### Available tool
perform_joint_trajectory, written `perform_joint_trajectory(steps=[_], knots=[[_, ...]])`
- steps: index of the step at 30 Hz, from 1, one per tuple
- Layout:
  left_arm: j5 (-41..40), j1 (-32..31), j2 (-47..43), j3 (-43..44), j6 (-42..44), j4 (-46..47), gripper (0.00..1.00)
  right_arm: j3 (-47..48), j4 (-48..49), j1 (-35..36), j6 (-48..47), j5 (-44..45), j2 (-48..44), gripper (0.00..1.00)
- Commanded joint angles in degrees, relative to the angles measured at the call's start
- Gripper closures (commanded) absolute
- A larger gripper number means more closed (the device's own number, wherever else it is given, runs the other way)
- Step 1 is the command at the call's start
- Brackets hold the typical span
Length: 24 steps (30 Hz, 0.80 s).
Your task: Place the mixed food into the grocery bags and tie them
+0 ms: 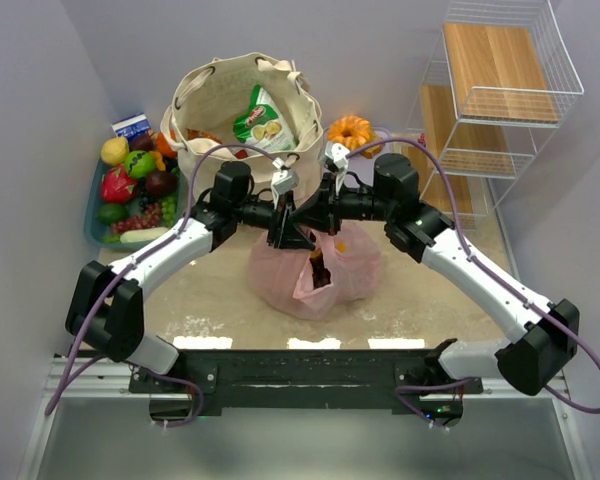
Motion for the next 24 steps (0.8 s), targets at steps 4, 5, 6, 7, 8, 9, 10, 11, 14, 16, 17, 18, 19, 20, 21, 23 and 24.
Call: perform_joint_trajectory(steps=[4, 5, 6, 7, 8, 9, 10, 11, 14, 16, 17, 18, 19, 20, 21, 23, 24], knots=[[0.03, -0.27, -3.73, -1.0, -0.76, 4.32, 0.43, -0.59, 7.88, 0.27, 3.16, -0.39, 1.22, 1.0], [0.03, -0.27, -3.99, -1.53, -1.46, 4.93, 0.41, -0.94, 8.75, 0.27, 3.69, -0.21, 1.39, 1.0], [0.56, -0.27, -4.25, -1.97, -2.34, 5.9, 0.38, -1.11, 9.02, 0.27, 3.87, -0.04, 1.65, 1.0], [1.0, -0.27, -4.52, -2.58, -3.48, 9.39, 0.35, -1.46, 9.46, 0.27, 4.04, 0.14, 1.66, 1.0], [2.13, -0.27, -4.52, -4.07, -6.71, 11.6, 0.33, -1.9, 10.16, 0.27, 4.22, 0.31, 1.74, 1.0], [2.75, -0.27, -4.43, -4.78, -8.65, 14.14, 0.3, -2.08, 10.43, 0.27, 4.31, 0.58, 1.92, 1.0], [3.37, -0.27, -4.17, -5.48, -10.59, 19.04, 0.3, -2.43, 11.21, 0.36, 4.31, 1.01, 2.09, 1.0], [4.59, -0.27, -4.08, -6.36, -13.22, 20.74, 0.29, -3.13, 11.74, 0.36, 4.39, 1.54, 2.01, 1.0], [6.18, -0.27, -4.08, -6.63, -13.42, 21.82, 0.26, -3.84, 12.8, 0.27, 4.31, 2.77, 2.1, 1.0], [6.97, -0.27, -4.69, -6.98, -12.89, 21.55, 0.23, -4.1, 13.15, 0.27, 4.13, 4.35, 2.1, 1.0], [7.5, -0.27, -5.04, -7.5, -12.2, 21.29, 0.21, -4.1, 13.16, 0.27, 4.13, 5.14, 2.1, 1.0], [7.5, -0.27, -5.31, -7.77, -11.75, 21.29, 0.18, -4.02, 13.24, 0.27, 4.22, 5.5, 2.18, 1.0], [7.42, -0.27, -6.1, -8.03, -11.58, 21.29, 0.17, -4.02, 13.77, 0.27, 4.65, 5.85, 2.36, 1.0], [7.24, -0.27, -6.28, -8.47, -11.05, 21.38, 0.15, -4.28, 14.29, 0.27, 5.09, 5.76, 2.53, 1.0], [7.41, -0.27, -6.71, -8.74, -11.05, 22.07, 0.14, -4.37, 14.82, 0.27, 5.27, 5.59, 2.62, 1.0], [7.68, -0.27, -7.24, -9.09, -10.44, 22.17, 0.13, -4.72, 15.7, 0.36, 5.8, 5.24, 2.8, 1.0], [7.59, -0.27, -7.51, -9.27, -10.17, 21.73, 0.13, -4.89, 15.88, 0.27, 5.89, 5.06, 2.8, 1.0]])
